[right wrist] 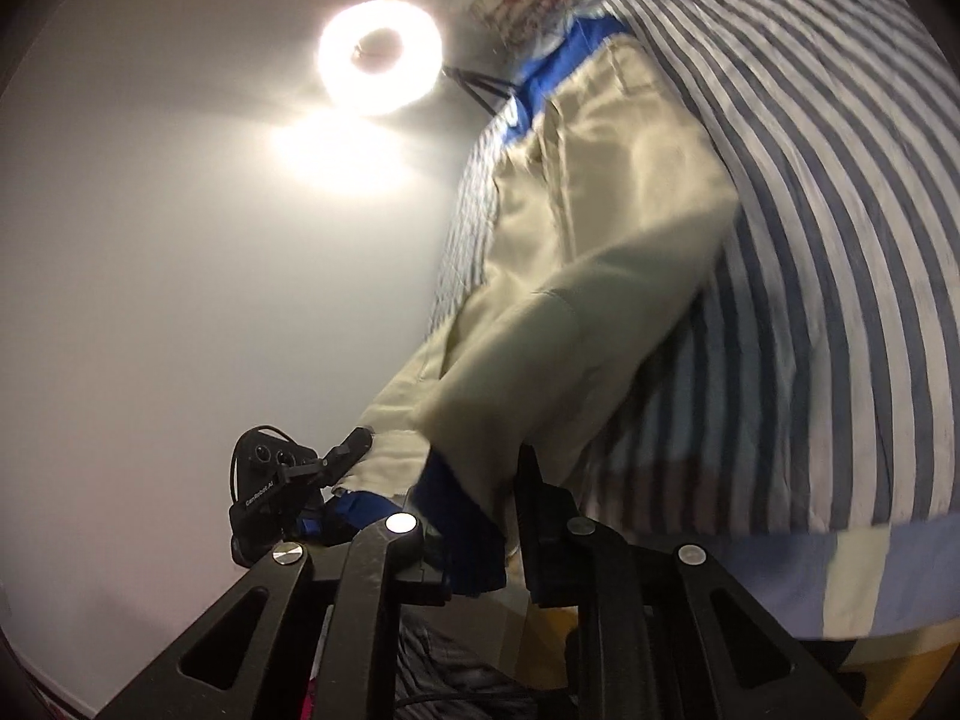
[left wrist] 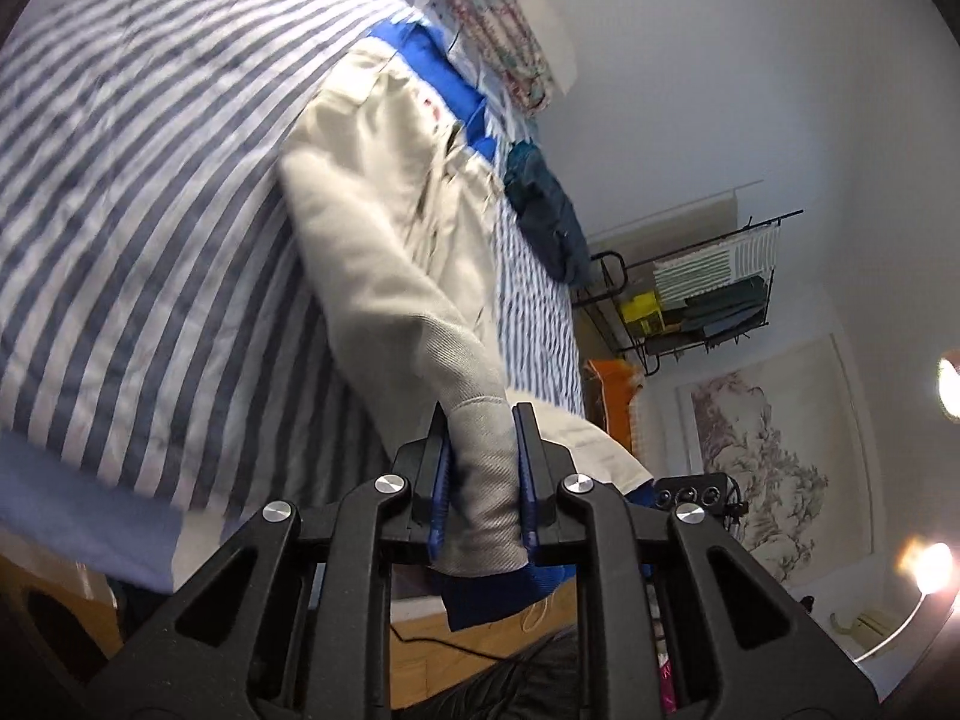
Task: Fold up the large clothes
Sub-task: 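Lift the hem with both tools and fold it up toward the blue collar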
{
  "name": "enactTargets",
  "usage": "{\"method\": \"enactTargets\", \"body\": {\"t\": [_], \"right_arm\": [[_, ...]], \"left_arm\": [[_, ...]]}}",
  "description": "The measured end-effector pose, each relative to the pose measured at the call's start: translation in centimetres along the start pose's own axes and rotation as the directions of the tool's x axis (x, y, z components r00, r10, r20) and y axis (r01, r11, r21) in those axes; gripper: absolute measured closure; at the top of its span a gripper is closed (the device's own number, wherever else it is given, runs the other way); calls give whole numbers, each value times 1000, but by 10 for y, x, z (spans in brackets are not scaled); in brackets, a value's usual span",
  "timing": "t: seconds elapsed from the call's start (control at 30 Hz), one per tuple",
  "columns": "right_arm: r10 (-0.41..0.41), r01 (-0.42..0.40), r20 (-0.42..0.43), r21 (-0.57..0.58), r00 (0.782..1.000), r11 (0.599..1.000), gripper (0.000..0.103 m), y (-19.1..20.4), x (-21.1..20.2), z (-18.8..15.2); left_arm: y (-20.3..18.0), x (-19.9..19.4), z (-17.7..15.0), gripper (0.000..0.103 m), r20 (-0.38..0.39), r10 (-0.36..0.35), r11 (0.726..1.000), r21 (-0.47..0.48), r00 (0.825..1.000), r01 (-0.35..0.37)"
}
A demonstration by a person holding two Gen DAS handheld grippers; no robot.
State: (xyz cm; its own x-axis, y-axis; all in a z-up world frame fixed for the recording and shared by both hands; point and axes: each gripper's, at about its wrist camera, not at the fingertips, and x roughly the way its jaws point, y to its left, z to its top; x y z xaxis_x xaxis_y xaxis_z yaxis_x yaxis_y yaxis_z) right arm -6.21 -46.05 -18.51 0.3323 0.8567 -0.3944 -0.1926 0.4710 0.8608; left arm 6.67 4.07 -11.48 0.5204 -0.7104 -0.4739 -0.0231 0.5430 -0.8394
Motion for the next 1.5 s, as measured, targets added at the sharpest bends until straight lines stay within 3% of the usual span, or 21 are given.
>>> {"method": "enactTargets", "body": {"t": [0.17, 0.23, 0.5, 0.73, 0.9, 1.03, 1.27, 1.37, 1.4, 1.5], "right_arm": [[-17, 17, 52, -1, 998, 1000, 88, 20, 2, 42], [-30, 30, 64, 0, 997, 1000, 88, 24, 4, 59], [-183, 183, 70, -2, 981, 983, 89, 37, 33, 144], [-230, 226, 45, 72, 972, 971, 89, -9, 78, 207], [-275, 271, 12, 123, 961, 955, 89, -55, 121, 247], [-281, 280, -14, 135, 960, 950, 86, -78, 145, 263], [-160, 157, 11, 140, 987, 978, 43, -84, 121, 271], [-115, 111, 44, 94, 992, 989, 41, -78, 89, 261], [-131, 128, 42, 75, 990, 989, 41, -77, 82, 257], [-221, 221, 26, -5, 975, 975, 42, -76, 61, 227]], "left_arm": [[-27, 11, 38, 87, 7, 6, 1000, -14, 1000, -5], [-40, 15, 52, 87, 23, 30, 999, 25, 999, -31], [-40, 53, 122, 87, 33, 62, 998, -19, 998, -61], [11, 110, 180, 87, 13, 143, 981, -132, 990, -140], [58, 144, 198, 87, -21, 194, 960, -202, 981, -194], [92, 159, 202, 85, -71, 197, 941, -268, 978, -209], [89, 137, 212, 67, -104, 98, 967, -223, 990, -119], [79, 114, 213, 57, -56, 98, 980, -170, 994, -106], [77, 107, 213, 48, -31, 110, 982, -150, 993, -114], [80, 86, 211, 46, 10, 126, 985, -122, 992, -124]]}}
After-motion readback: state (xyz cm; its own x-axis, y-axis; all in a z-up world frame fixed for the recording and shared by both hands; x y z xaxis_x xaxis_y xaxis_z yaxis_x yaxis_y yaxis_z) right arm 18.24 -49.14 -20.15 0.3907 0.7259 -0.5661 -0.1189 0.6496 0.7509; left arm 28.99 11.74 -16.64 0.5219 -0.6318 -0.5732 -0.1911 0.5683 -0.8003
